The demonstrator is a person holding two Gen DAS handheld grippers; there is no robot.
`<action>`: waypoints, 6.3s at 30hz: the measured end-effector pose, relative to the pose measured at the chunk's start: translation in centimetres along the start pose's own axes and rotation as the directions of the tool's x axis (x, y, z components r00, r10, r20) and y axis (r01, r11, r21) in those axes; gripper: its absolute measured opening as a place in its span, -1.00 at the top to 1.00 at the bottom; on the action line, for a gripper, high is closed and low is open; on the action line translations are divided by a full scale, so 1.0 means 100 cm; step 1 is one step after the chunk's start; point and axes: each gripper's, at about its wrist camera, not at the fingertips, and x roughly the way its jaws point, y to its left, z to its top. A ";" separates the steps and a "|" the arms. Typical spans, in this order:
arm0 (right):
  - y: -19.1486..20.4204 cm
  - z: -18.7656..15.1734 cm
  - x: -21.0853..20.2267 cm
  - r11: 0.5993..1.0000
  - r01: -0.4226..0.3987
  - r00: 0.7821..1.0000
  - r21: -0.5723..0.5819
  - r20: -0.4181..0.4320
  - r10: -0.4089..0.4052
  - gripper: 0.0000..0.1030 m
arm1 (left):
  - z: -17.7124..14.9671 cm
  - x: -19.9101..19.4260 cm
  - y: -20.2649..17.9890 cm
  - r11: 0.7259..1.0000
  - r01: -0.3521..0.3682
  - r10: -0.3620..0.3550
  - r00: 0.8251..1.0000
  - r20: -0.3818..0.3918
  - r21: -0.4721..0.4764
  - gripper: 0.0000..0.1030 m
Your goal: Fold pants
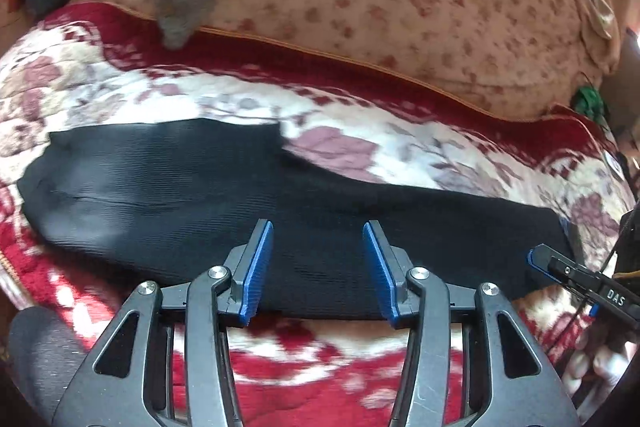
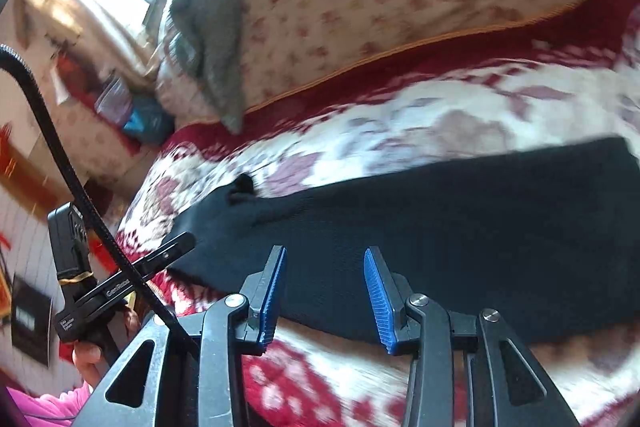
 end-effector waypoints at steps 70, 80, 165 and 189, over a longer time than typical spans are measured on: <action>-0.138 -0.037 -0.088 0.861 -0.126 0.973 0.493 0.229 0.012 -0.06 | 0.019 0.143 -0.263 0.411 0.654 -0.354 0.756 -0.551 0.635 -0.10; -0.139 -0.037 -0.088 0.865 -0.127 0.973 0.486 0.231 0.013 -0.06 | 0.017 0.142 -0.265 0.407 0.642 -0.349 0.767 -0.538 0.650 -0.12; 0.003 0.004 0.009 0.956 -0.252 0.967 0.151 0.005 0.254 0.09 | 0.014 0.046 0.049 0.943 0.332 -0.329 0.927 -0.180 -0.015 -0.03; -0.006 0.013 0.023 0.956 -0.235 0.971 0.176 -0.002 0.239 0.08 | -0.034 -0.009 -0.042 0.927 0.188 -0.262 0.944 0.202 0.324 -0.22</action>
